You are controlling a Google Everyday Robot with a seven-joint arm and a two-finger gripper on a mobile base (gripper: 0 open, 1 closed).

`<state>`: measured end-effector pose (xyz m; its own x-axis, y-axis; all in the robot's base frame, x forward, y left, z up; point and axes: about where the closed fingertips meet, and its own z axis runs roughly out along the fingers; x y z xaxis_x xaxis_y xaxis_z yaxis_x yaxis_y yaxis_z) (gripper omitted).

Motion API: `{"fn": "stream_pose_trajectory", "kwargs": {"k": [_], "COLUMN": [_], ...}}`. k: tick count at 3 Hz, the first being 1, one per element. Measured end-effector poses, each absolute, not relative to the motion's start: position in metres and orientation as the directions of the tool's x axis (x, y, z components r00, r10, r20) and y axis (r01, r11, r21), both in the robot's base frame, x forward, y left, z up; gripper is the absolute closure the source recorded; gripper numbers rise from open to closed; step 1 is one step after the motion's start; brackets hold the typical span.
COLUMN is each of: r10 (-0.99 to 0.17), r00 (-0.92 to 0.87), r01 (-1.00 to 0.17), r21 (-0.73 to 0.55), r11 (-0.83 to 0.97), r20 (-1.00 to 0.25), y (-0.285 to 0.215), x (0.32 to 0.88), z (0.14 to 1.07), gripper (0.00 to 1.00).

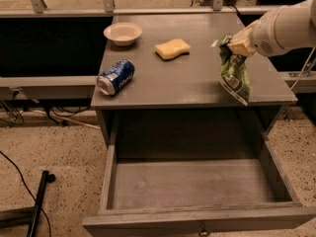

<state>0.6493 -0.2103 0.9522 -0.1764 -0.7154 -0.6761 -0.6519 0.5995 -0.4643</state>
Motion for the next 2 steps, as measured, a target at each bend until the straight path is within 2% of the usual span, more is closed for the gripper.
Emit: {"fn": "stream_pose_trajectory", "kwargs": {"k": [2], "r10": [-0.75], "r00": [-0.201], "r01": [-0.595], "r21": [-0.53], "r11": [0.605], "r20": [-0.63], "y": [-0.234], "x": [0.68], "z": [0.945], "gripper": [1.0]}}
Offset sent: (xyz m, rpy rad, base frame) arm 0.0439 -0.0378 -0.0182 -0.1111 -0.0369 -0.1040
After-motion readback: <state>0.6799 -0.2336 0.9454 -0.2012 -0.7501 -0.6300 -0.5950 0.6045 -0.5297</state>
